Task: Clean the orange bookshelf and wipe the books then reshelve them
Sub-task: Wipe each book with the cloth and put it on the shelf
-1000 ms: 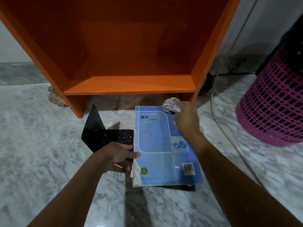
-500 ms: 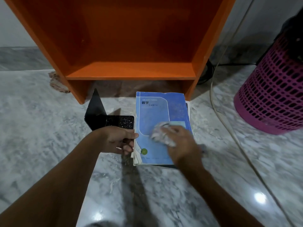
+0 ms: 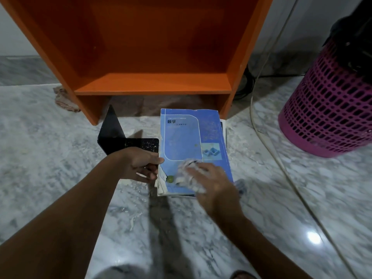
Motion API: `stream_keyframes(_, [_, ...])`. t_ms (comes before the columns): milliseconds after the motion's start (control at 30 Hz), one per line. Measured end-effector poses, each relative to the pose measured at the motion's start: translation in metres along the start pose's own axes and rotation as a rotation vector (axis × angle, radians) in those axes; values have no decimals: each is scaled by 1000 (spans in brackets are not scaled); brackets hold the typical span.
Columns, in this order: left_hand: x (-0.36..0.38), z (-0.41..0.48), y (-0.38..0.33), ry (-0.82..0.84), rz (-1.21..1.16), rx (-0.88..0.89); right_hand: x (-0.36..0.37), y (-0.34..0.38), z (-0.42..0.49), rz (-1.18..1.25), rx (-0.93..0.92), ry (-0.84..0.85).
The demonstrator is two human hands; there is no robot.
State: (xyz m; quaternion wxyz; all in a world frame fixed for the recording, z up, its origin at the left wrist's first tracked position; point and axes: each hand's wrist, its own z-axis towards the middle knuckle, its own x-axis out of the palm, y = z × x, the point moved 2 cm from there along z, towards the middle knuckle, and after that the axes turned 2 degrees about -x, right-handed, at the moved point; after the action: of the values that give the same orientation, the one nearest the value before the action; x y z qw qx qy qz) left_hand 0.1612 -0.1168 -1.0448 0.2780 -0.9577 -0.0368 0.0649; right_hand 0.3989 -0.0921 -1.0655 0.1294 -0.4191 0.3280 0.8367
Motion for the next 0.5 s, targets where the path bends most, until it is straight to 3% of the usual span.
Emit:
stream_keyframes(133, [3, -2, -2, -14, 2, 16, -19, -72, 17, 33, 292, -36])
stream_keyframes(200, [4, -1, -2, -24, 11, 16, -36, -90, 26, 104, 497, -140])
stream_keyframes(267, [5, 0, -2, -33, 14, 17, -45, -88, 32, 148, 543, -215])
stream_keyframes(367, [5, 0, -1, -35, 12, 15, -41, -52, 44, 113, 301, -183])
stream_keyframes(500, [5, 2, 1, -51, 26, 26, -4, -5, 57, 5, -154, 126])
